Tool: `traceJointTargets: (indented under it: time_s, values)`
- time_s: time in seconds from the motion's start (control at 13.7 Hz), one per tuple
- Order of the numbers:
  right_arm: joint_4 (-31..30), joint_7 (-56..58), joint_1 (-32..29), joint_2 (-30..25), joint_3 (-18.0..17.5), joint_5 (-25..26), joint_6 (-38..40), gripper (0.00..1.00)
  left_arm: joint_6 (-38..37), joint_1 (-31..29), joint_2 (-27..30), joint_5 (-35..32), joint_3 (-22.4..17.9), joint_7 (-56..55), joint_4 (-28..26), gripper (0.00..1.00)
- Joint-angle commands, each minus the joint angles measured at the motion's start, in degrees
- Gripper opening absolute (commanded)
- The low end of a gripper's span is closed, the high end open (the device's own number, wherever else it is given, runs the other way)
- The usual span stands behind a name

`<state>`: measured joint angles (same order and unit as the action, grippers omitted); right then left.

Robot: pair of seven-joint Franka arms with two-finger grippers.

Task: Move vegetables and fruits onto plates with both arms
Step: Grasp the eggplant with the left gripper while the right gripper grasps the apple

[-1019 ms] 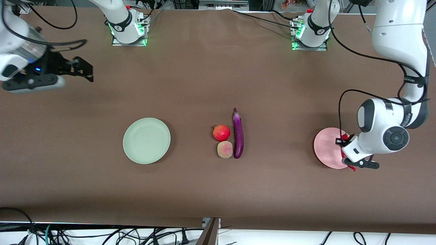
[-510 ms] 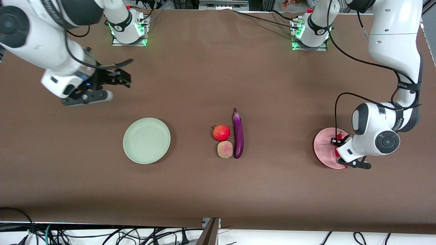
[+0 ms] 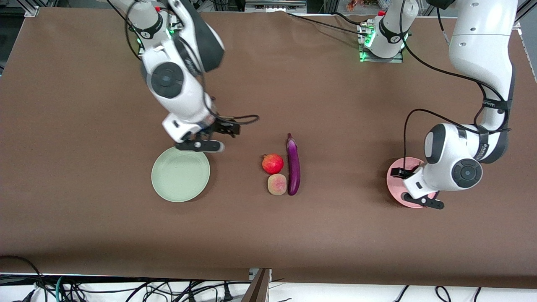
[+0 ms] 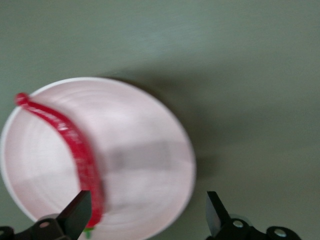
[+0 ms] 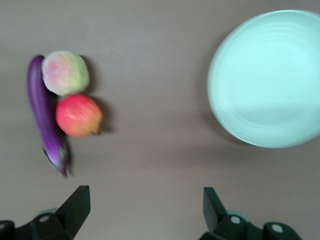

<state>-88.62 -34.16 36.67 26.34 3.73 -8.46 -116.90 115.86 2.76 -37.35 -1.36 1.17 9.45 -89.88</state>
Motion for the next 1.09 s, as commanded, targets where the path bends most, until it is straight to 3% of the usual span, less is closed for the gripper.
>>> traceJointTargets:
  time_s: [0.0, 0.15, 0.36, 0.66, 1.02]
  values:
    - [1.87, -2.4, 3.92, 6.68, 0.58, -1.12, -10.84, 1.0, -1.78, 0.76, 0.8, 5.04, 1.2, 1.01, -0.21, 1.0]
    - [4.49, -4.68, 6.55, 12.13, 0.58, -1.04, -18.68, 1.0, -1.69, 0.93, 0.44, 7.77, 3.4, 1.01, -0.21, 1.0]
    - [8.98, -4.69, 8.59, 18.03, 0.67, -0.42, -23.1, 1.0, -0.99, 0.93, -0.43, 8.57, 6.74, 0.31, 0.05, 1.0]
    - [9.34, -2.06, 9.64, 21.29, 0.84, 4.22, -28.64, 1.0, 1.54, 1.37, -2.28, 17.6, 8.06, 0.31, 0.93, 1.0]
    - [9.34, 2.87, 9.12, 23.4, 1.02, 5.91, -31.72, 1.0, 6.92, 5.07, -2.9, 18.41, 8.06, 0.13, 1.02, 1.0]
